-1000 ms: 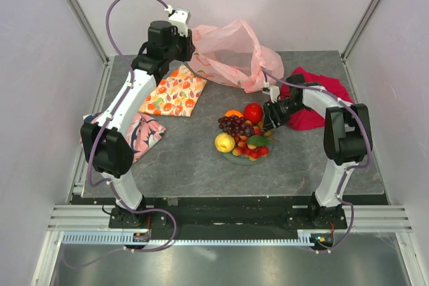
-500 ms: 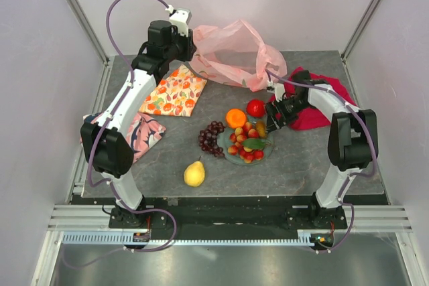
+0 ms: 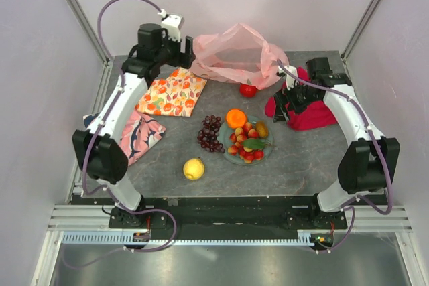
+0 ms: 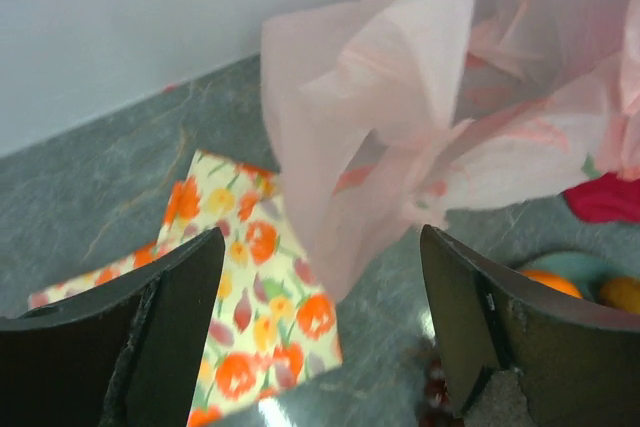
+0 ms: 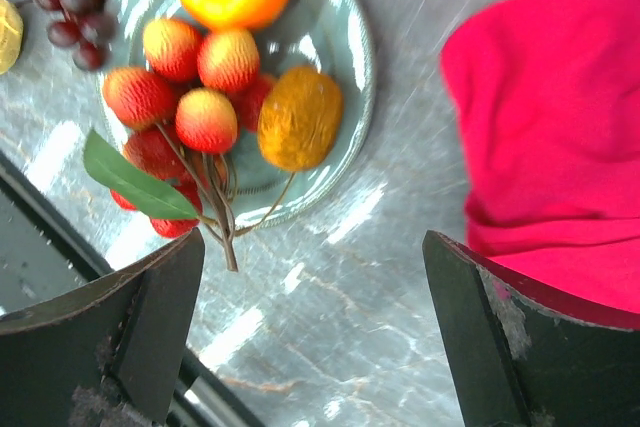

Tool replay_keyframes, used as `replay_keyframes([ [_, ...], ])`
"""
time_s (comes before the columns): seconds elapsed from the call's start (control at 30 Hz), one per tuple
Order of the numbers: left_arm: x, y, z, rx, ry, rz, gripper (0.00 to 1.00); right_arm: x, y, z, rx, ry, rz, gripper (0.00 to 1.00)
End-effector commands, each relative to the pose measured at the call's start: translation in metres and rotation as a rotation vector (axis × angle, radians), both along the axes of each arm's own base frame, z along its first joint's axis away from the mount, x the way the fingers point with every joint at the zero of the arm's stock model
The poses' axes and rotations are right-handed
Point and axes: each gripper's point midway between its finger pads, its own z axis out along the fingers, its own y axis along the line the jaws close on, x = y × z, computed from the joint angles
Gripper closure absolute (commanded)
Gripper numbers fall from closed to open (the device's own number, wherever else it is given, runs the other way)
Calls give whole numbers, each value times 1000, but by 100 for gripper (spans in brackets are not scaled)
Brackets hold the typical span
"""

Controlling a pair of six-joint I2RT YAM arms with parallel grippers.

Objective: Take the fake fruits out of the plastic bag
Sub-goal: Place the fake fruit on the plate, then adjust the plastic bag at the center of the board.

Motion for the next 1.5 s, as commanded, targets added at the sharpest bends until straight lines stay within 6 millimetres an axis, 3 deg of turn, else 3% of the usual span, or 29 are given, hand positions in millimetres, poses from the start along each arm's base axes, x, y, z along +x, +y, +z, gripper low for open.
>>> replay_keyframes([
  [0.0, -55, 49, 22, -16, 10, -19, 13, 15, -4, 18, -28, -85, -25, 2],
  [0.03, -71, 52, 31, -31, -5, -37, 12, 24, -5, 17, -27, -108, -47, 2],
  [0.07, -83, 51, 27, -38, 13, -63, 13, 29, -4, 15, -24, -109, -63, 2],
  [0.1, -93, 53, 7, -38, 64, -67, 12, 35, -1, 8, -5, -78, -91, 2],
  [0.17, -123, 45, 7, -67, 83, -143, 7, 54, 6, 11, 12, -87, -113, 2],
  [0.2, -133, 44, -10, -77, 124, -143, 2, 62, 9, -1, 17, -47, -142, 2],
  [0.23, -139, 43, -14, -102, 148, -137, 2, 78, 14, 9, 29, -88, -143, 2],
  [0.27, -151, 39, -24, -121, 183, -164, 2, 85, 23, 9, 29, -101, -125, 2],
  [0.3, -158, 34, -30, -133, 217, -192, 1, 95, 29, -3, 14, -86, -116, 2],
  [0.33, -166, 31, -39, -147, 270, -207, 1, 113, 30, 5, -20, -137, -134, 2],
  [0.37, -170, 28, -52, -165, 327, -220, 1, 123, 39, -14, -44, -106, -130, 2],
  [0.43, -174, 26, -62, -180, 369, -223, 1, 151, 45, -10, -57, -146, -168, 2],
  [0.47, -174, 25, -69, -182, 377, -226, 1, 162, 48, -31, -83, -126, -180, 2],
  [0.53, -171, 25, -73, -181, 377, -225, 1, 188, 46, -33, -120, -178, -222, 2],
  [0.57, -169, 25, -73, -180, 375, -223, 1, 195, 48, -55, -148, -153, -232, 2],
  [0.73, -157, 30, -86, -134, 386, -203, 1, 226, 53, -61, -134, -194, -266, 2],
  [0.83, -155, 31, -84, -127, 375, -207, 1, 231, 58, -52, -101, -208, -277, 2],
  [0.9, -156, 28, -81, -132, 374, -221, 1, 226, 60, -25, -70, -239, -278, 2],
  [0.93, -157, 27, -81, -138, 378, -231, 1, 221, 61, -15, -60, -250, -271, 2],
  [0.97, -156, 26, -83, -139, 384, -232, 1, 213, 60, 12, -44, -292, -257, 2],
  [1.0, -156, 26, -85, -138, 386, -238, 1, 200, 59, 5, -49, -263, -249, 2],
  [1.03, -154, 24, -88, -143, 399, -245, 1, 189, 55, 22, -46, -279, -258, 2],
  [1.07, -153, 23, -90, -144, 404, -251, 1, 180, 53, 21, -53, -264, -265, 2],
  [1.1, -151, 21, -90, -147, 407, -257, 1, 162, 47, 2, -78, -195, -276, 2],
  [1.17, -144, 18, -90, -154, 408, -268, 2, 140, 42, 1, -87, -159, -282, 2],
  [1.2, -142, 16, -89, -153, 405, -274, 2, 124, 39, -18, -104, -90, -289, 2],
  [1.27, -135, 13, -86, -156, 400, -284, 2, 105, 39, -37, -110, -28, -284, 2],
  [1.33, -130, 10, -80, -158, 387, -295, 2, 102, 33, -58, -143, 27, -315, 2],
  [1.47, -123, 9, -77, -154, 376, -301, 3, 107, 20, -74, -182, 85, -346, 2],
])
